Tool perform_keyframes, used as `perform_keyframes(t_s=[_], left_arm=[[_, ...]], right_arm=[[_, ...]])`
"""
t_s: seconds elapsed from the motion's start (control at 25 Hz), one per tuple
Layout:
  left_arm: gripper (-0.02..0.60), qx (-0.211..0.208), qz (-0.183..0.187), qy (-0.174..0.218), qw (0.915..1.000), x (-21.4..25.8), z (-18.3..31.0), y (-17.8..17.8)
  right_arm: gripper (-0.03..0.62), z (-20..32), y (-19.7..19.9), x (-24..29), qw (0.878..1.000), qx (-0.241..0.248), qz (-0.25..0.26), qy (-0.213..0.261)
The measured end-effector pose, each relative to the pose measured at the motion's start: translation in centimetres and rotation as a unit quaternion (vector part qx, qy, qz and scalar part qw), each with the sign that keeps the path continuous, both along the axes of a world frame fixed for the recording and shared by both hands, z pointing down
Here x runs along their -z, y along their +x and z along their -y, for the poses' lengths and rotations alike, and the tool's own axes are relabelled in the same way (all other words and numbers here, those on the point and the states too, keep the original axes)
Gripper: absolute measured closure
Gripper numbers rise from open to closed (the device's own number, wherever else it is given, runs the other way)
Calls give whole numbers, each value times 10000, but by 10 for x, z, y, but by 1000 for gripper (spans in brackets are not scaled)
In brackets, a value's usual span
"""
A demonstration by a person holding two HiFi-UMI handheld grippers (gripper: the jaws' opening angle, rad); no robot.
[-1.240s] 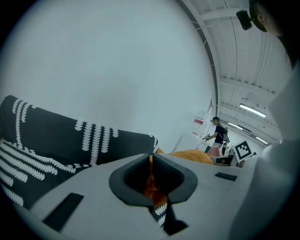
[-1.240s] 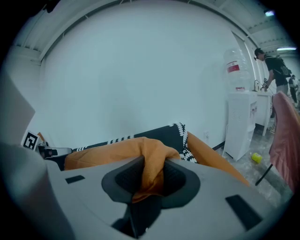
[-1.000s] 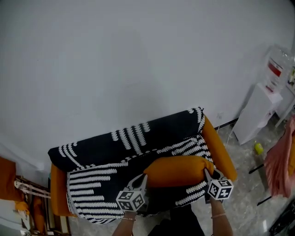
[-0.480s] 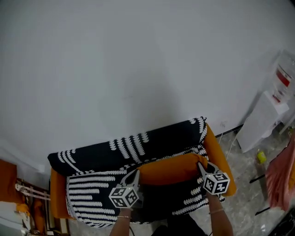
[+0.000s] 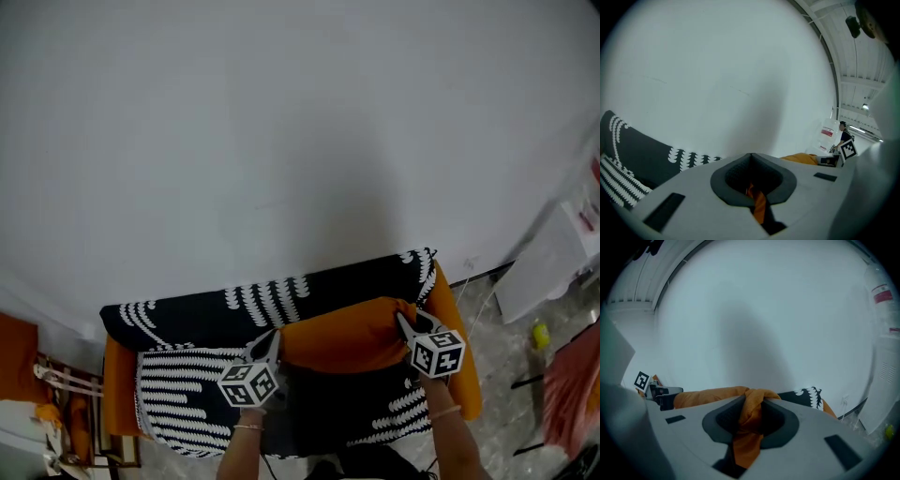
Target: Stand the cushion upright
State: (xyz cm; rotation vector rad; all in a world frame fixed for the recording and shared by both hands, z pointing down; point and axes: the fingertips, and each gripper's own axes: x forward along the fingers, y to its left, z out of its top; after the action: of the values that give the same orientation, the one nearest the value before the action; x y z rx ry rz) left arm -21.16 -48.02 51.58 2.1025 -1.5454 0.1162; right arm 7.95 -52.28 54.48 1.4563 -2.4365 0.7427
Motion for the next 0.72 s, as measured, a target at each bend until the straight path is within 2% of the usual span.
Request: perform_keyframes(t_s=[0.32,0.72], left_arm=[[563,423,15,-59,9991,-10,54,-22],[563,561,159,-32,9983,-20,138,-33]], right_arm=[[502,85,-30,-6,9990,449,10,-35],[496,173,-42,-30,9986,391,65,-342]])
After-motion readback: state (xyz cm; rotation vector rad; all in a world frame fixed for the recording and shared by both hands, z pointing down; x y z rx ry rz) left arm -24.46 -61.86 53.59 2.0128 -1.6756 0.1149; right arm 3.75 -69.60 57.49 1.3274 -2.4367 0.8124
